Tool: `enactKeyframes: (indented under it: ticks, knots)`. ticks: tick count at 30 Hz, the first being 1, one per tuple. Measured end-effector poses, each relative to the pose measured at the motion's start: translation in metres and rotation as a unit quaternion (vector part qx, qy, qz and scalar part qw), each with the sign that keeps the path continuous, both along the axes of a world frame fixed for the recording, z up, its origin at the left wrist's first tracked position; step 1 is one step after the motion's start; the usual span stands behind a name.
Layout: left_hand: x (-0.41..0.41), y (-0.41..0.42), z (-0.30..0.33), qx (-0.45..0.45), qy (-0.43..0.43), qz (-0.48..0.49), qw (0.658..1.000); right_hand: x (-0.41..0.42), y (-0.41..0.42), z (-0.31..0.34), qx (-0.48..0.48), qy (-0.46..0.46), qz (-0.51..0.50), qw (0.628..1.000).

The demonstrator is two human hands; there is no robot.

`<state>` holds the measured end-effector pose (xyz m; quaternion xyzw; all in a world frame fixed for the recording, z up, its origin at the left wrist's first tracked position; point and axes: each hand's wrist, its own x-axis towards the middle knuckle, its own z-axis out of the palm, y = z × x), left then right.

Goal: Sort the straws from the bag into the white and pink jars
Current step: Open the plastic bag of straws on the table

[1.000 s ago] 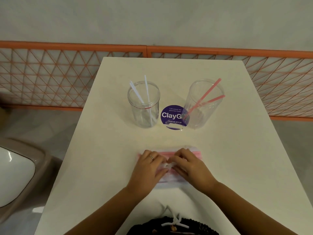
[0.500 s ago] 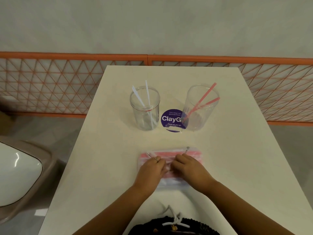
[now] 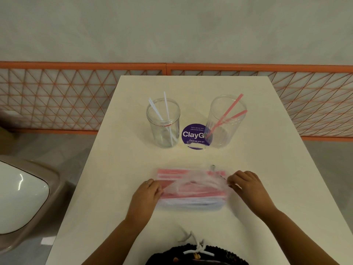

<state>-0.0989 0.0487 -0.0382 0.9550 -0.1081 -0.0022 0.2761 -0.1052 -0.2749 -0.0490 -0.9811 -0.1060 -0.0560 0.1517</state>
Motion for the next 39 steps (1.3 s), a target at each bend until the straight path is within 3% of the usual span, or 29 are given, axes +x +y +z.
enactKeyframes:
  ticks: [3,7,12,16,20,24,27,29,30,32,35,37,39]
  knots:
    - [0.002,0.002,0.000,0.001,-0.014,-0.011,1.000,-0.002,0.003,0.007,0.026,-0.008,-0.022,0.999]
    - [0.004,-0.019,0.007,0.011,-0.016,-0.064,0.998,-0.002,0.042,0.037,0.102,-0.049,0.071,0.991]
    - [0.013,-0.051,0.013,-0.014,-0.002,-0.068,0.998,-0.002,0.078,0.022,0.014,0.059,0.156,0.986]
    - [0.026,-0.033,0.007,0.056,-0.113,-0.121,0.985,-0.001,0.055,0.021,-0.049,0.057,0.128,0.989]
    - [0.025,0.002,-0.001,0.201,-0.208,-0.137,0.947,-0.006,0.024,0.028,-0.107,0.032,0.102,0.989]
    - [0.017,0.026,-0.006,0.217,-0.154,-0.110,0.957,-0.009,0.004,0.024,-0.118,0.056,0.027,0.991]
    - [0.006,0.034,-0.003,0.158,-0.023,-0.077,0.984,-0.008,-0.004,0.033,-0.099,0.186,0.016,0.977]
    - [0.003,0.032,0.001,0.098,0.009,-0.044,0.994,-0.005,-0.008,0.045,-0.110,0.290,0.020,0.950]
    - [0.003,0.028,0.008,0.079,0.005,-0.030,0.996,-0.002,-0.007,0.051,-0.101,0.295,0.030,0.950]
    - [0.006,0.018,0.022,0.107,-0.108,-0.033,0.988,0.006,0.004,0.064,-0.055,0.177,0.039,0.982]
    - [0.010,-0.010,0.041,0.107,-0.266,-0.097,0.953,0.017,0.038,0.075,0.064,0.033,0.071,0.995]
    - [0.014,-0.031,0.042,0.088,-0.253,-0.204,0.942,0.020,0.062,0.071,0.049,0.075,0.124,0.988]
    - [0.018,-0.046,0.032,0.139,-0.171,-0.296,0.930,0.016,0.079,0.054,-0.014,0.127,0.159,0.979]
